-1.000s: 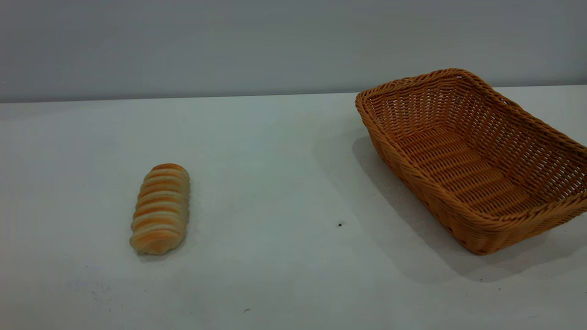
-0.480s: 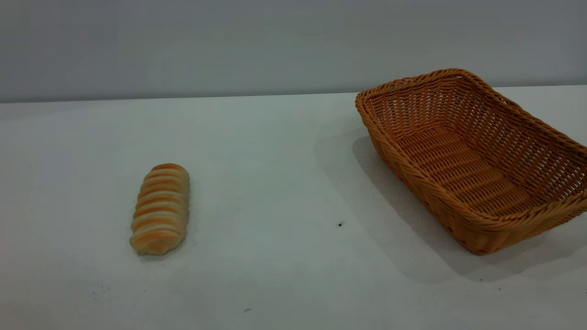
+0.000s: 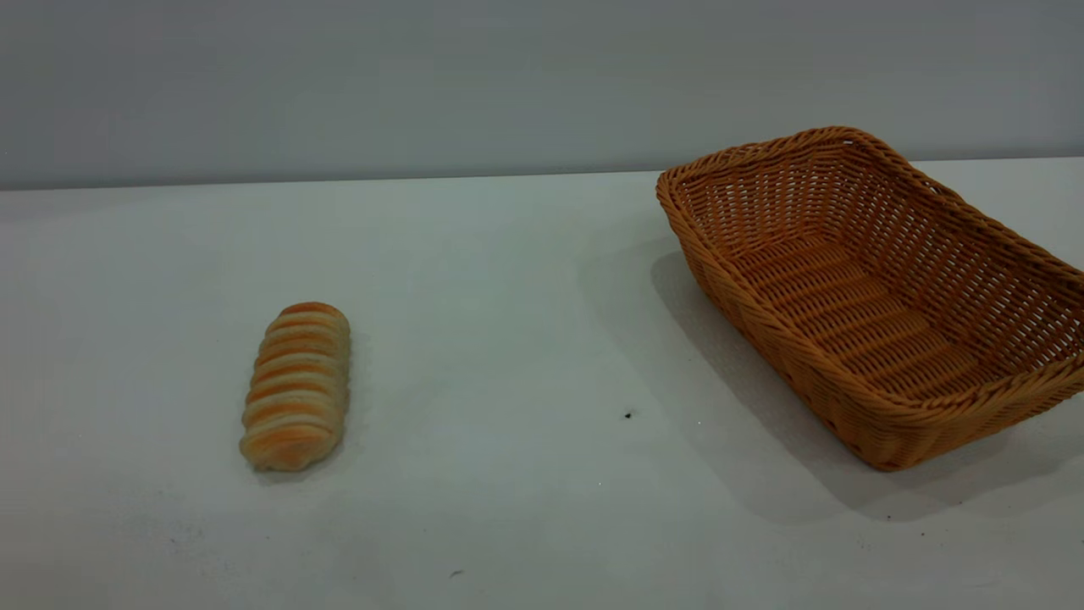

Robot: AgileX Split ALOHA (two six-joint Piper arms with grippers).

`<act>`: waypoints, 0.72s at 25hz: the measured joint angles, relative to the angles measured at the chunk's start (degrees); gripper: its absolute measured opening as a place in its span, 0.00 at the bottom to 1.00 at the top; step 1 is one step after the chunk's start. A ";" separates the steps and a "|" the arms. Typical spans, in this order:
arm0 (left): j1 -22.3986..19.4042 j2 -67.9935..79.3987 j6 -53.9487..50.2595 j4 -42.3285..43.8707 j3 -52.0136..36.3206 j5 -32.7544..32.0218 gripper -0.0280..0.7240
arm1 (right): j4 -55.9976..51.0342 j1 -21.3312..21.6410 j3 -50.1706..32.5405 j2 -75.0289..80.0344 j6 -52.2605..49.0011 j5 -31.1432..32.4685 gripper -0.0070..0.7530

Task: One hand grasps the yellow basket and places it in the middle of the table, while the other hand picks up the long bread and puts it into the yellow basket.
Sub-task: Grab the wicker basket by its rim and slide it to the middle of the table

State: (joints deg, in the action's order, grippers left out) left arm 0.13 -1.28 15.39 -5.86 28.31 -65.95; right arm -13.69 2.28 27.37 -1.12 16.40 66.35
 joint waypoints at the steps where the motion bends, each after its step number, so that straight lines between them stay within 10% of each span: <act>1: 0.00 0.00 0.00 -0.04 0.00 0.00 0.48 | 0.00 0.00 0.00 0.00 0.00 0.00 0.36; 18: 0.00 3.48 -11.01 -0.54 0.55 4.68 0.48 | -0.16 0.00 0.00 0.27 -6.79 -2.24 0.36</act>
State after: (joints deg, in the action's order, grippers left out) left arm 0.13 2.20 4.37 -6.39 28.86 -61.27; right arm -13.86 2.28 27.37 -0.85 9.62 64.12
